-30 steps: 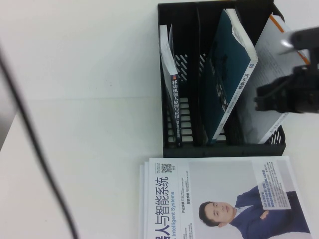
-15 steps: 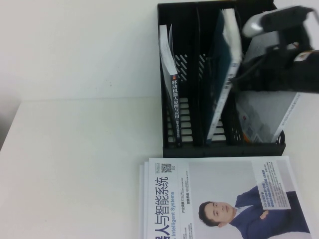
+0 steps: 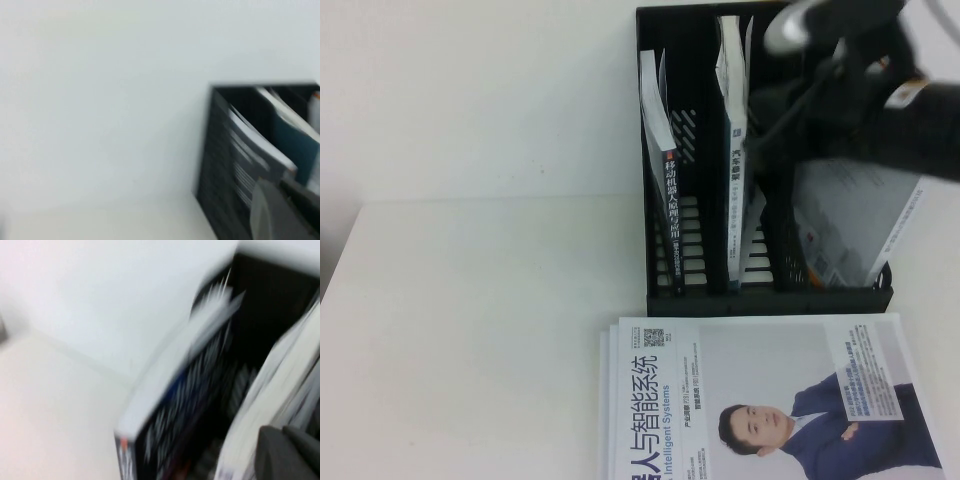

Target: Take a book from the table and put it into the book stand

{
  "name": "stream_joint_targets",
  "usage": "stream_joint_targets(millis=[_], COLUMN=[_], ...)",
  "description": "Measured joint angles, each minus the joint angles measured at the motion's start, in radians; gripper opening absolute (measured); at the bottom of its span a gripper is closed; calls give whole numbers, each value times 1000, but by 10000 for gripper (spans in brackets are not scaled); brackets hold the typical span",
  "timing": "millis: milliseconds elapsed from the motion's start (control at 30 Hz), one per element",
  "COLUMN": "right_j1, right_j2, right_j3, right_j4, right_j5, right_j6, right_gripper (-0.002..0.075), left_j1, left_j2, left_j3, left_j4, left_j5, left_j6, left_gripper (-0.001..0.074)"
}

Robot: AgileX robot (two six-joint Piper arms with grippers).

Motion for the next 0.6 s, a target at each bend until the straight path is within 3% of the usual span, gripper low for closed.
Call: stream_joint_targets(millis=[233, 500, 600], right_j1=[0, 0, 0], right_j2=[-230, -464, -546], right_j3=[-2, 155, 266], right_j4=[-2, -56, -145], right_j5=[108, 251, 262], right_j6=[-10, -1, 93], right_gripper=[-3, -3, -3], left_j1=[0, 0, 0], left_j2=[-42, -179, -225], left_j3=[73, 304, 393], left_j4=[384, 447, 449], left_j5=[-29, -67, -82], left_j6=[-175, -300, -331], left_gripper=[-2, -2, -2])
